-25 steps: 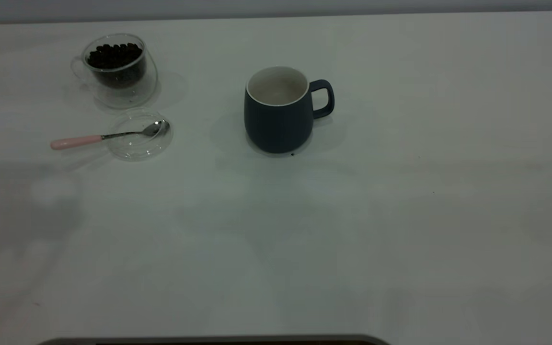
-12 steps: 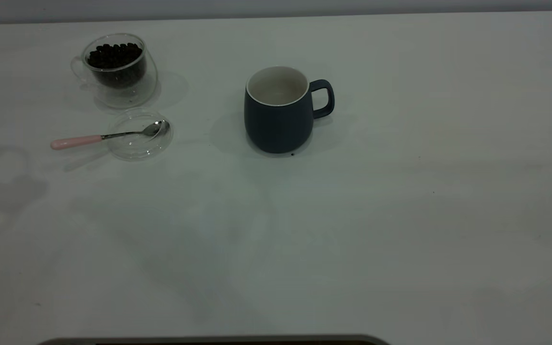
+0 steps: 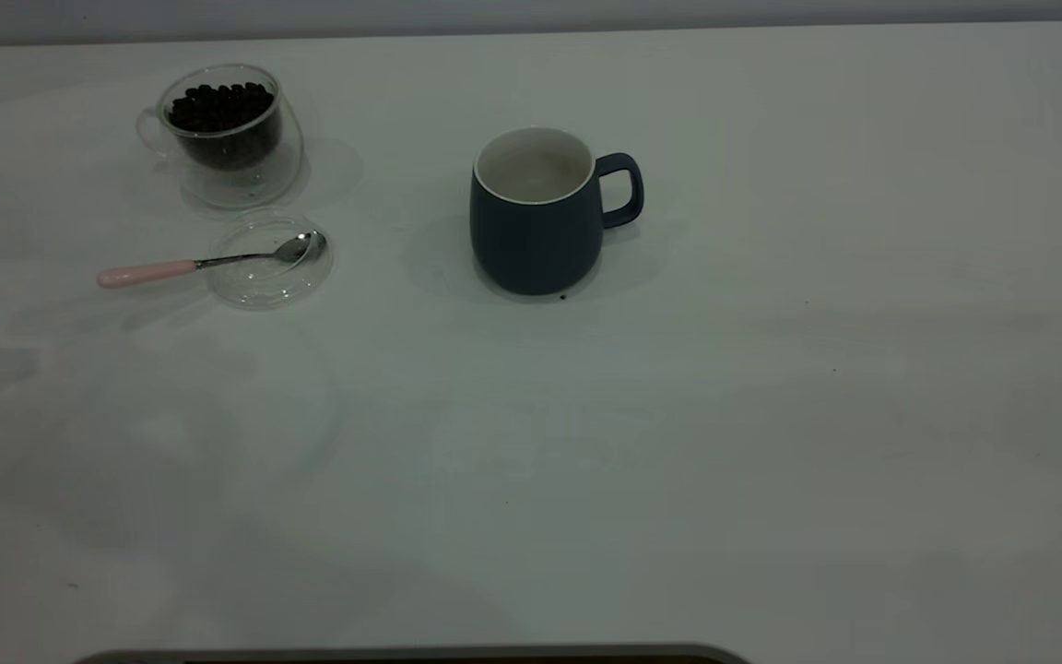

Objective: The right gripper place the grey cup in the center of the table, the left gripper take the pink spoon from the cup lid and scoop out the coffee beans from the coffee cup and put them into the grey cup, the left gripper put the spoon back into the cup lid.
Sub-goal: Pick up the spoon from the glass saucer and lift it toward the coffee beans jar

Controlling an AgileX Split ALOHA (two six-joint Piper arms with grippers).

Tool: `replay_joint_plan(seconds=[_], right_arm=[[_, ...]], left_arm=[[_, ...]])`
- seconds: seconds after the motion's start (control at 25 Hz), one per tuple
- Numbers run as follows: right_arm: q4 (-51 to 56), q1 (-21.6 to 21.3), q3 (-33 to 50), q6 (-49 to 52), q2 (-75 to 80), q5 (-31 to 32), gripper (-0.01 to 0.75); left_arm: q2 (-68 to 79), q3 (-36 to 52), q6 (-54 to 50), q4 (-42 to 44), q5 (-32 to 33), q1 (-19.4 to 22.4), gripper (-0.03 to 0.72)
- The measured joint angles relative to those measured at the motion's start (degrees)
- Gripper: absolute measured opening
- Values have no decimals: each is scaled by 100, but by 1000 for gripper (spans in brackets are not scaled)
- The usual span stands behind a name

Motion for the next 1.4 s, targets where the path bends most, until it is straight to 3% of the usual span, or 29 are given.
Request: replay_joint_plan(seconds=[0.32,0.64,0.92,1.4], right_arm=[[0,0,0,0,0,0,591],[0,0,0,0,0,0,591],[0,0,0,0,0,0,591],[0,0,0,0,0,0,591]], left_arm=[[1332,14,1880,-1619,-58,30,718],[2253,14,3473,-3031,580,30,708],[2513,-29,3811,-3486,757,-246,701],[2519,-141,3478,-3604,700,-799,696]])
